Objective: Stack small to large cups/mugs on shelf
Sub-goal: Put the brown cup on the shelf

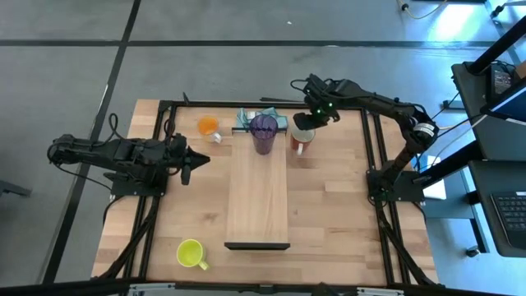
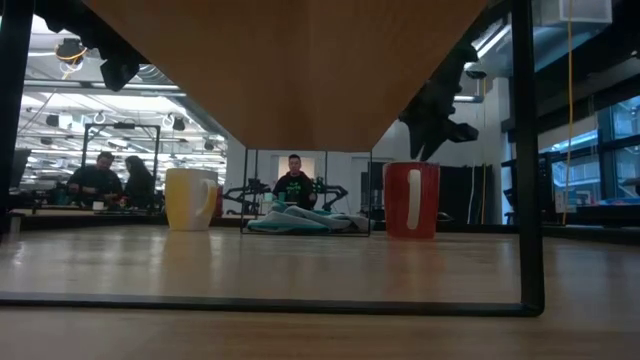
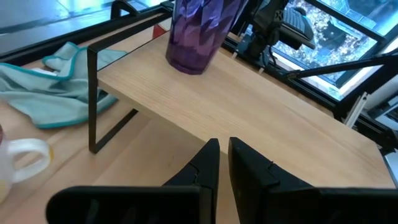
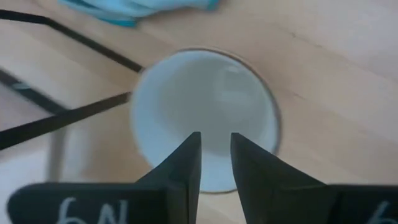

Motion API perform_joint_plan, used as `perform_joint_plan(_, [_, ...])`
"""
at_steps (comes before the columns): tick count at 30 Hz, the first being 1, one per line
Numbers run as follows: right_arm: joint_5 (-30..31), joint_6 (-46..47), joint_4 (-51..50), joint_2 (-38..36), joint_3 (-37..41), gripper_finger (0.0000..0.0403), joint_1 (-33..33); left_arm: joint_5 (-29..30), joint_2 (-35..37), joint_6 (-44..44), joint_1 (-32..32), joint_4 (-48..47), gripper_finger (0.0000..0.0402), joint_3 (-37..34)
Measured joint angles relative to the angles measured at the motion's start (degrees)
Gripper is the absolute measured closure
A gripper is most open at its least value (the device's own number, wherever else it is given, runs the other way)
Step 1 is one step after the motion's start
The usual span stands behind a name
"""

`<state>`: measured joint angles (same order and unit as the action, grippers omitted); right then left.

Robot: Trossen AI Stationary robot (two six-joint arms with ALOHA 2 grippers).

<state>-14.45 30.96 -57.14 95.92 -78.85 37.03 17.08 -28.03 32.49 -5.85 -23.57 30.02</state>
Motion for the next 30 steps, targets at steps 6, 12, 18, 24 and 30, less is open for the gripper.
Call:
perform_joint_plan(6, [7.65, -2.49, -1.0, -0.02, -3.98, 0.0314, -0.82, 0.0, 0.0, 0.02, 0.0, 0.02, 0.0372, 0.0])
perform_joint_plan(12, [13.05, -1.87, -7.79, -0.02, -4.31, 0.0314, 0.54, 0.0, 0.0, 0.26, 0.0, 0.02, 0.0372, 0.0])
perform_joint_plan(18, [10.86, -2.79, -10.38, -0.02, -3.34, 0.0314, 1.49, 0.0, 0.0, 0.11, 0.0, 0.0, 0.0372, 0.0])
perform_joint_plan(24, [9.78, -4.07, -5.05, -0.02, -3.34, 0.0314, 1.1, 0.0, -0.01, -0.02, 0.0, -0.31, 0.0372, 0.0])
perform_joint_plan(30, [9.41, -9.28, -0.21, 0.4, -3.34, 0.0314, 1.05, 0.83, 0.0, 0.59, 0.0, -0.33, 0.0372, 0.0])
